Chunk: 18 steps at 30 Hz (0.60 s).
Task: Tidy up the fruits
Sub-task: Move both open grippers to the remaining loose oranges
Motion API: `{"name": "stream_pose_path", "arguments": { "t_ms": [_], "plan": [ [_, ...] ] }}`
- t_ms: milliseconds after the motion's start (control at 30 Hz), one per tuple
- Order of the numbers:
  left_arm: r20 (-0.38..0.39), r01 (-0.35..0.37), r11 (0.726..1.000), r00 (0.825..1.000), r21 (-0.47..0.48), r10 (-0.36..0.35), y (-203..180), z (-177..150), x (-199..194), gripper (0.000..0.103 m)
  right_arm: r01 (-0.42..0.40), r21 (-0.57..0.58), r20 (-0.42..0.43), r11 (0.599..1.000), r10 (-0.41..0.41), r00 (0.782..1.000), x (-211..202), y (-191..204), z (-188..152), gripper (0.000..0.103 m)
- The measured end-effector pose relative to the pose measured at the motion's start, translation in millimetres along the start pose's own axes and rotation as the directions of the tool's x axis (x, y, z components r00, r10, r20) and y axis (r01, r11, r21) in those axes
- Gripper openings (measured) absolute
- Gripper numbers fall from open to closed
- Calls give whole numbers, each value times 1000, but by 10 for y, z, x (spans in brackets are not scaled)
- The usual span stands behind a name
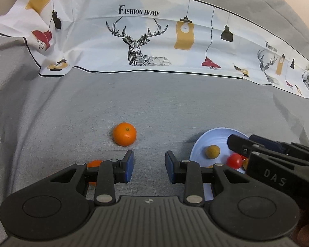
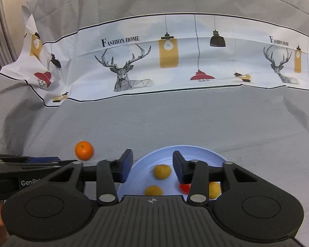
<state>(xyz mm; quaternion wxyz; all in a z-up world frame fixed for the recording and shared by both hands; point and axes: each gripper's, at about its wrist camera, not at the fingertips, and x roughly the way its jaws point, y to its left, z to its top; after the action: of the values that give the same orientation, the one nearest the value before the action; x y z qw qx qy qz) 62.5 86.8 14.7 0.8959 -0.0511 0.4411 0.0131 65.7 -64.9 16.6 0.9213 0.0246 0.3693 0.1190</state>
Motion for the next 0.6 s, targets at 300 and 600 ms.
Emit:
{"name": "stream_pose_path", "arguments": {
  "t_ms": [300,600],
  "plan": [
    [-8,-4,1000,1000,-26,3,85,19,8,37,-42,-6,3,999,42,999,24,134,9,39],
    [-30,-4,998,1000,-64,2,172,36,34,37,-46,-19,-10,999,45,999,63,148,22,39]
  ]
}}
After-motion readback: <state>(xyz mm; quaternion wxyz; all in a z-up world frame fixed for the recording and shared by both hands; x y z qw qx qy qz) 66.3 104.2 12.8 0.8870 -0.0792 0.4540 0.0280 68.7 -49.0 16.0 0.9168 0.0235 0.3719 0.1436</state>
